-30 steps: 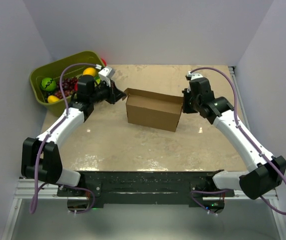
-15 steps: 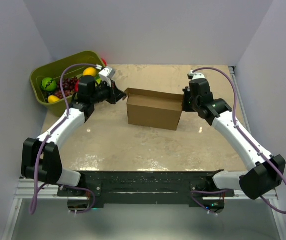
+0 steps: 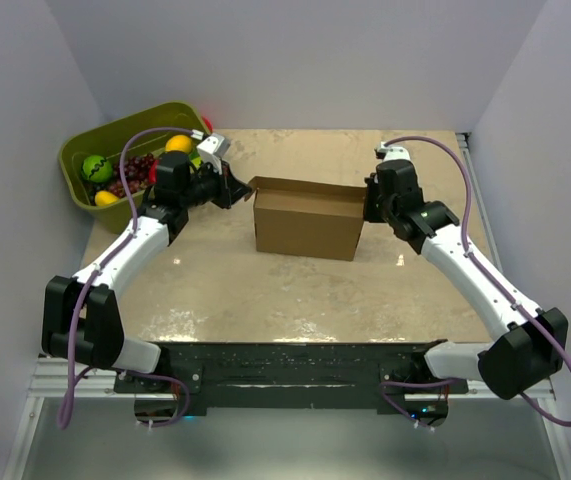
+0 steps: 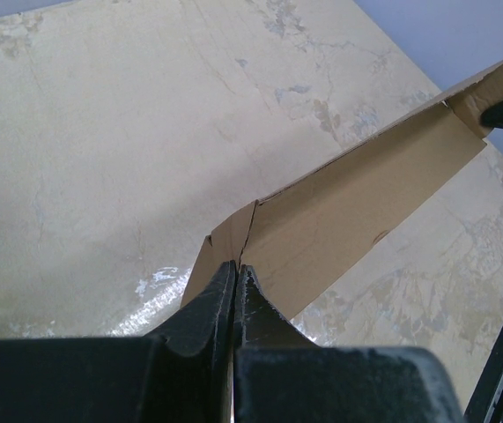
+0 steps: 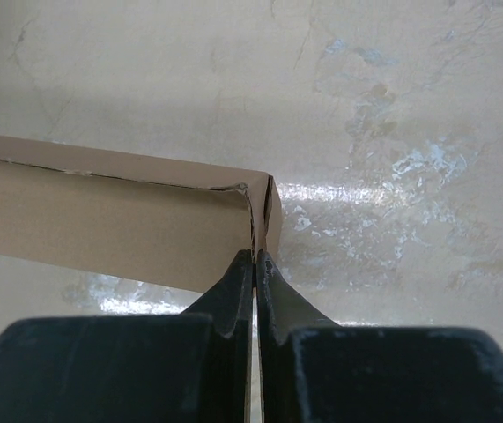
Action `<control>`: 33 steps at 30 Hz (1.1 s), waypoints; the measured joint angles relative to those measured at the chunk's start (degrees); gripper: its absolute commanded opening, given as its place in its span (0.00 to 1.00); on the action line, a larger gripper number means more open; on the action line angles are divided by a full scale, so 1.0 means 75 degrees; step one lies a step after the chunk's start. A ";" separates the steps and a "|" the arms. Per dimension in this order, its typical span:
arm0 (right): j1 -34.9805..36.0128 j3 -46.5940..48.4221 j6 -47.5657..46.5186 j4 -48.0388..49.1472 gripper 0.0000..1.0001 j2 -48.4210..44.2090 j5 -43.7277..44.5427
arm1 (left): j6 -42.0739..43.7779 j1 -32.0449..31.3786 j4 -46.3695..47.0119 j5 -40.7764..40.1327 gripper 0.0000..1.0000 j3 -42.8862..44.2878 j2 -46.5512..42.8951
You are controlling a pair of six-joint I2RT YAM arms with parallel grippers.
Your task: Fold the paper box
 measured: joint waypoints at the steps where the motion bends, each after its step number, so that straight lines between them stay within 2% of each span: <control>1: 0.0000 -0.0009 -0.0003 0.0017 0.00 0.0000 0.0000 | 0.0000 0.0000 0.0003 -0.0003 0.00 -0.0003 0.0000; 16: 0.0143 -0.0405 -0.0041 0.0455 0.00 -0.0122 0.0437 | -0.0102 0.0000 0.0090 0.0006 0.00 -0.0064 -0.0003; 33: 0.1241 -0.0396 -0.0093 0.0210 0.00 0.0149 0.2334 | -0.0265 -0.0015 0.0213 0.0015 0.00 -0.0125 -0.0012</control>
